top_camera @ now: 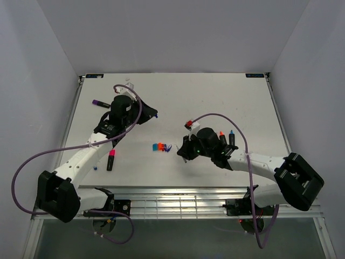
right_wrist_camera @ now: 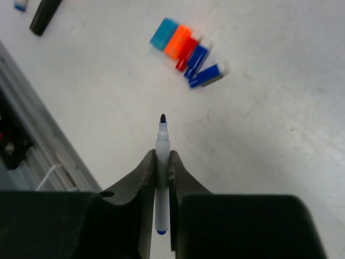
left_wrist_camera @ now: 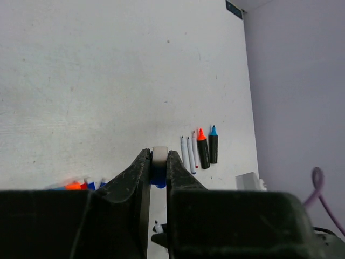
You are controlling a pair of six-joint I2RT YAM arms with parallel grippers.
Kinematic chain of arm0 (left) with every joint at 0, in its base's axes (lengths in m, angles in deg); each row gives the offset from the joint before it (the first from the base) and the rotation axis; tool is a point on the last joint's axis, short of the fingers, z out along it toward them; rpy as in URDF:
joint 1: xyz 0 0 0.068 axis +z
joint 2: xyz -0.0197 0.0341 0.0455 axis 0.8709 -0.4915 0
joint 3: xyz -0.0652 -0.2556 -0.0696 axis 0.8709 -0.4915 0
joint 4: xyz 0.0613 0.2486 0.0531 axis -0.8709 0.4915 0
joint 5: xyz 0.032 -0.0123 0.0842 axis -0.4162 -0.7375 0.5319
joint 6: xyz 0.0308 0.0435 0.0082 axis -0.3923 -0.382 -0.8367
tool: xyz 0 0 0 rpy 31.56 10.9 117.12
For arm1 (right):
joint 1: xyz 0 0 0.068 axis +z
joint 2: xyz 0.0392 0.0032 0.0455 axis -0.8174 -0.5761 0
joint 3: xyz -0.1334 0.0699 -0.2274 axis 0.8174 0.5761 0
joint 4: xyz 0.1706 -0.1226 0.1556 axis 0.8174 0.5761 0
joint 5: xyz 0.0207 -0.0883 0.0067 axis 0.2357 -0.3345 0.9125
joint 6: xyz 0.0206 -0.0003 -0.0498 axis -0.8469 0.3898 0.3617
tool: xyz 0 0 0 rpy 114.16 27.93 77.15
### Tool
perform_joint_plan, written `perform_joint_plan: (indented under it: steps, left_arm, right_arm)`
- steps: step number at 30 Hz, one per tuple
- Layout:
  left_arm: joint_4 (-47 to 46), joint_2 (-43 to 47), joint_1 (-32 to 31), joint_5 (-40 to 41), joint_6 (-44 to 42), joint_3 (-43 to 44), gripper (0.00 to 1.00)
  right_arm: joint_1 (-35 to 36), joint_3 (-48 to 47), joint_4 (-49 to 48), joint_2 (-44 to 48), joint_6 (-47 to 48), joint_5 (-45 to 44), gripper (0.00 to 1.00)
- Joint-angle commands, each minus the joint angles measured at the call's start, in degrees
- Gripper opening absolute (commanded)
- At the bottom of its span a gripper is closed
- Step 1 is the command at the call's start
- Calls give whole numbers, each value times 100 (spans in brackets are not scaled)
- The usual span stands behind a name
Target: Open the pen caps
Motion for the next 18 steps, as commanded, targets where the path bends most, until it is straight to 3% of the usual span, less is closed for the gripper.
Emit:
perform_joint_plan:
  steps: [1,6,10,18]
  left_arm:
    - [-484,325,25,-79,-179,-158,0]
    - [34,273,34,9,-425,-194,0]
    - [483,80,34,96,-715,-342,0]
    - [685,-8,34,456,-750,-1063,0]
  right_arm:
    - [-264,293,-1073,117,-363,2241,8]
    - [-519,330,-795,292,-531,1806,8]
    - [-643,-74,348,328,-347,368,8]
    - [-660,-567,1378,-14,-372,-1015,8]
